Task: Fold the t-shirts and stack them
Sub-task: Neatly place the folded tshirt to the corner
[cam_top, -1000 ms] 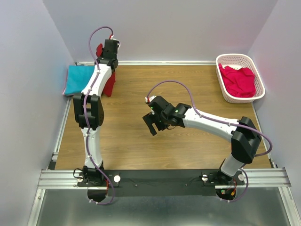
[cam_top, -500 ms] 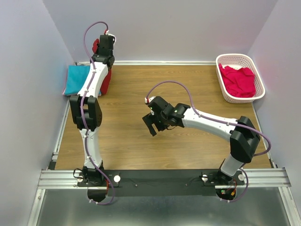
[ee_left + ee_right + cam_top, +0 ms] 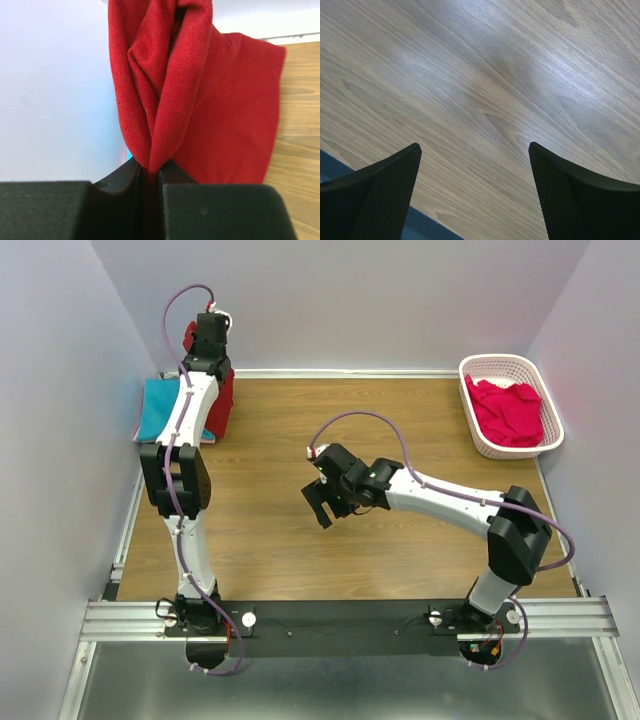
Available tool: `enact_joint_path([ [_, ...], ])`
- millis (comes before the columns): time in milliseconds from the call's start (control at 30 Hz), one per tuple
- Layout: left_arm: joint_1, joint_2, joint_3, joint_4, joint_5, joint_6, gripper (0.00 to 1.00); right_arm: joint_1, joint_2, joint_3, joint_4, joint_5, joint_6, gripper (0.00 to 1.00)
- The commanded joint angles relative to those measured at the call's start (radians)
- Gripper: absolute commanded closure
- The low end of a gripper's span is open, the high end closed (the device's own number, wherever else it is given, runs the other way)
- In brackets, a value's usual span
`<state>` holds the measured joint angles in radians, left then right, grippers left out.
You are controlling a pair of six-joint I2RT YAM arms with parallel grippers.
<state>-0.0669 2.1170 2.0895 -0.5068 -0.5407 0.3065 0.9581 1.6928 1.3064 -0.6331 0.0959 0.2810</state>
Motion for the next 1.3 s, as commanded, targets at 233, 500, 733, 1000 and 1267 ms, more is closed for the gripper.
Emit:
enact_joint_path([
  [233, 0.059, 0.011, 0.01, 0.067, -0.028, 0.046, 1.0, -0.002, 0.068, 0.102, -0.094, 0.004, -0.014, 0.05],
  [500, 0.101, 0.087, -0.02, 0.129, -0.102, 0.1, 1.0, -0.004, 0.111, 0.172, -0.158, 0.007, -0.008, 0.05],
  [733, 0.113, 0.156, -0.02, 0.159, -0.168, 0.135, 1.0, -0.004, 0.128, 0.185, -0.188, 0.025, -0.012, 0.05],
  [1000, 0.13, 0.167, -0.029, 0.191, -0.218, 0.14, 1.0, -0.004, 0.159, 0.237, -0.223, 0.016, -0.011, 0.05],
  [1267, 0.141, 0.185, -0.083, 0.286, -0.306, 0.217, 1.0, -0.002, 0.162, 0.251, -0.234, 0.013, -0.009, 0.05],
])
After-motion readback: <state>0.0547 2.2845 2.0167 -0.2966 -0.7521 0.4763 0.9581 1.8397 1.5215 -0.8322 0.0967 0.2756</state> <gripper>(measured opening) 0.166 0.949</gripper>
